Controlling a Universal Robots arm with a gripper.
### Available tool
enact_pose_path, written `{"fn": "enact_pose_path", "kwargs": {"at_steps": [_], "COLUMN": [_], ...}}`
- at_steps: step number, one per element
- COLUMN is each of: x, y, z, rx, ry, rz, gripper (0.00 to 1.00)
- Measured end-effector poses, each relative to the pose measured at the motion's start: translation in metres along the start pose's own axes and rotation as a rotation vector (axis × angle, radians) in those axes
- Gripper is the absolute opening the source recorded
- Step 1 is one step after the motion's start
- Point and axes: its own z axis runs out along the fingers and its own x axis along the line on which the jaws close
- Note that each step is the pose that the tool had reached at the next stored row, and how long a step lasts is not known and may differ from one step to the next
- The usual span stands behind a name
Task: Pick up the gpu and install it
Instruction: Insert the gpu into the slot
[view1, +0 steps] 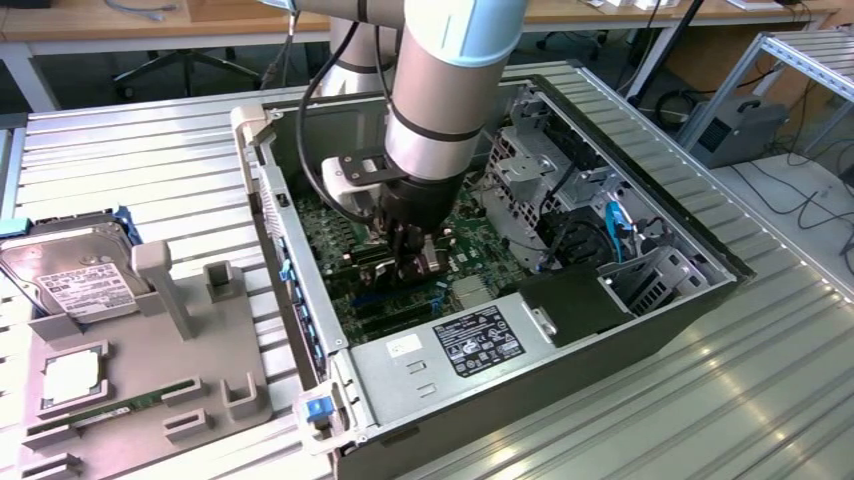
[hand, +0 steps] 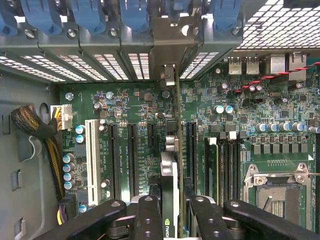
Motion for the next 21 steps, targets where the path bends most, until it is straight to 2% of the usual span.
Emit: {"fn": "enact_pose_path", "kwargs": {"at_steps": [2, 3, 4, 7, 10, 14, 19, 21], "x": [0.0, 0.0, 0.0, 0.0, 0.0, -0.001, -0.001, -0.001], "y": [0.0, 0.0001, 0.0001, 0.0001, 0.0003, 0.001, 0.001, 0.001], "z": [-0.0001, -0.0002, -0.0001, -0.0002, -0.0062, -0.0256, -0.0261, -0.0233], "rx": [-0.0002, -0.0003, -0.0002, -0.0002, -0.0002, -0.0003, -0.0001, 0.0007], "ry": [0.0003, 0.0005, 0.0005, 0.0004, 0.0006, 0.0005, 0.0005, 0.0005], "rz": [0.0, 0.0, 0.0, 0.0, 0.0, 0.0, 0.0, 0.0], "gripper": [0.4, 0.4, 0.47, 0.47, 0.47, 0.47, 0.47, 0.47]}}
